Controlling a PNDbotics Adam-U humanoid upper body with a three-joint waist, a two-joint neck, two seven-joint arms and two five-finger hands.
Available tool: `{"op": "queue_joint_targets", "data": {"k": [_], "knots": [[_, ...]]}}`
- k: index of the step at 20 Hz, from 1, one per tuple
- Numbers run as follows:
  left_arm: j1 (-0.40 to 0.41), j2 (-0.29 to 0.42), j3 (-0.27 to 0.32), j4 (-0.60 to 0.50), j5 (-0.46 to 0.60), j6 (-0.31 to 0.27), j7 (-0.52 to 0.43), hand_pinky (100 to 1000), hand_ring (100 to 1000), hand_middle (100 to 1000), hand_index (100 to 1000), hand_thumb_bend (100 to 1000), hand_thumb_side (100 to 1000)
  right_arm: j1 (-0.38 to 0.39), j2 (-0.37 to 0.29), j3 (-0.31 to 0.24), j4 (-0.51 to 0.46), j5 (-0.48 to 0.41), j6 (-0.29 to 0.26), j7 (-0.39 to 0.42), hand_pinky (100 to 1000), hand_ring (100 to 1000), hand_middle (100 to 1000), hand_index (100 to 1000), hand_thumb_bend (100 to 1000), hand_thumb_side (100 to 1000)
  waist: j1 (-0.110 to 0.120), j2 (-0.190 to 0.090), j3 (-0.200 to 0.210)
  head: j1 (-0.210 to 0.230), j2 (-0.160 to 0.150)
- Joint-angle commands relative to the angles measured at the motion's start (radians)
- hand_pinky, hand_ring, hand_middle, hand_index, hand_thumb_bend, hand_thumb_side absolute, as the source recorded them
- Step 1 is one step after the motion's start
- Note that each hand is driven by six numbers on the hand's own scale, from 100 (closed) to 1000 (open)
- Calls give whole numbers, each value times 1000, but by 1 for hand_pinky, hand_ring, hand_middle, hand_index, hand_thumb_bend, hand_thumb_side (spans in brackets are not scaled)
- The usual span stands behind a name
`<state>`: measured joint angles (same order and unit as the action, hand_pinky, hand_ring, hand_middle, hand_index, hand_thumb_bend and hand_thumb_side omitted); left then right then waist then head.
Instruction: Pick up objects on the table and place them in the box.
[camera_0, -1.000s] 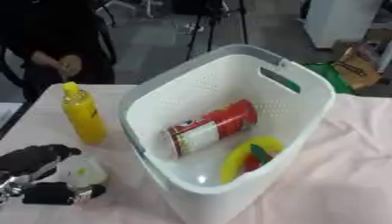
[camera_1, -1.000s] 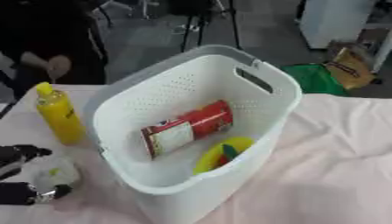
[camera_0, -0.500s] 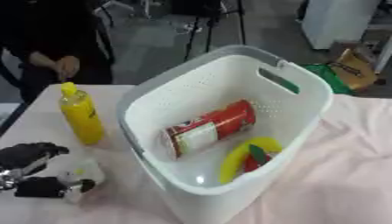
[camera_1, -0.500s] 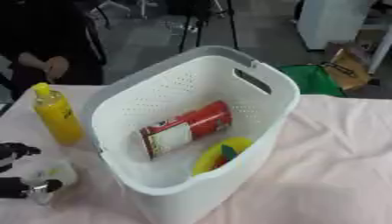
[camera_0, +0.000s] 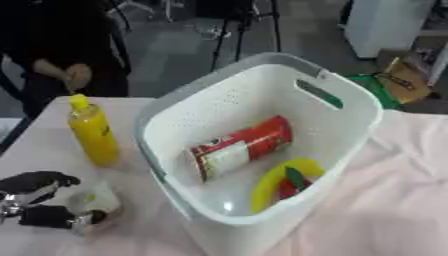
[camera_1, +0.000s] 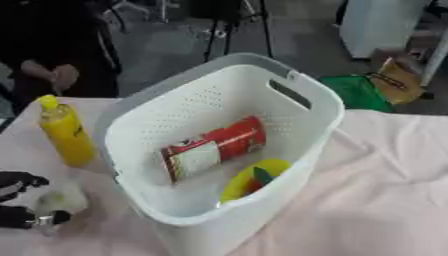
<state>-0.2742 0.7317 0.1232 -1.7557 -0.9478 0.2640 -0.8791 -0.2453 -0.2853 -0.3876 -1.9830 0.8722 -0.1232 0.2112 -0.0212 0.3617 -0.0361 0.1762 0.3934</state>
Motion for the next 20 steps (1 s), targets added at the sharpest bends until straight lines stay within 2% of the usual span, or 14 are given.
{"op": "queue_joint_targets", "data": {"k": [1, 7, 15, 20], "knots": [[-17, 39, 4, 14, 9, -10, -3, 825, 902, 901, 981, 767, 860, -3, -14, -2, -17, -11, -4, 1, 730, 550, 553, 735, 100, 833, 1, -14, -2, 4, -13], [-34, 37, -11, 63, -14, -36, 27, 814, 901, 900, 976, 752, 865, -3, -11, -1, -17, -13, -5, 3, 731, 550, 554, 735, 100, 832, -1, -12, -5, 6, -14], [-48, 25, -21, 99, -20, -41, 70, 812, 898, 896, 973, 729, 878, -3, -9, 0, -17, -16, -7, 5, 731, 550, 554, 736, 100, 832, -3, -8, -7, 8, -18], [-58, 19, -27, 111, -30, -39, 75, 800, 886, 876, 919, 684, 888, -3, -7, 0, -17, -17, -8, 6, 731, 550, 554, 736, 100, 832, -2, -7, -10, 10, -18]]}}
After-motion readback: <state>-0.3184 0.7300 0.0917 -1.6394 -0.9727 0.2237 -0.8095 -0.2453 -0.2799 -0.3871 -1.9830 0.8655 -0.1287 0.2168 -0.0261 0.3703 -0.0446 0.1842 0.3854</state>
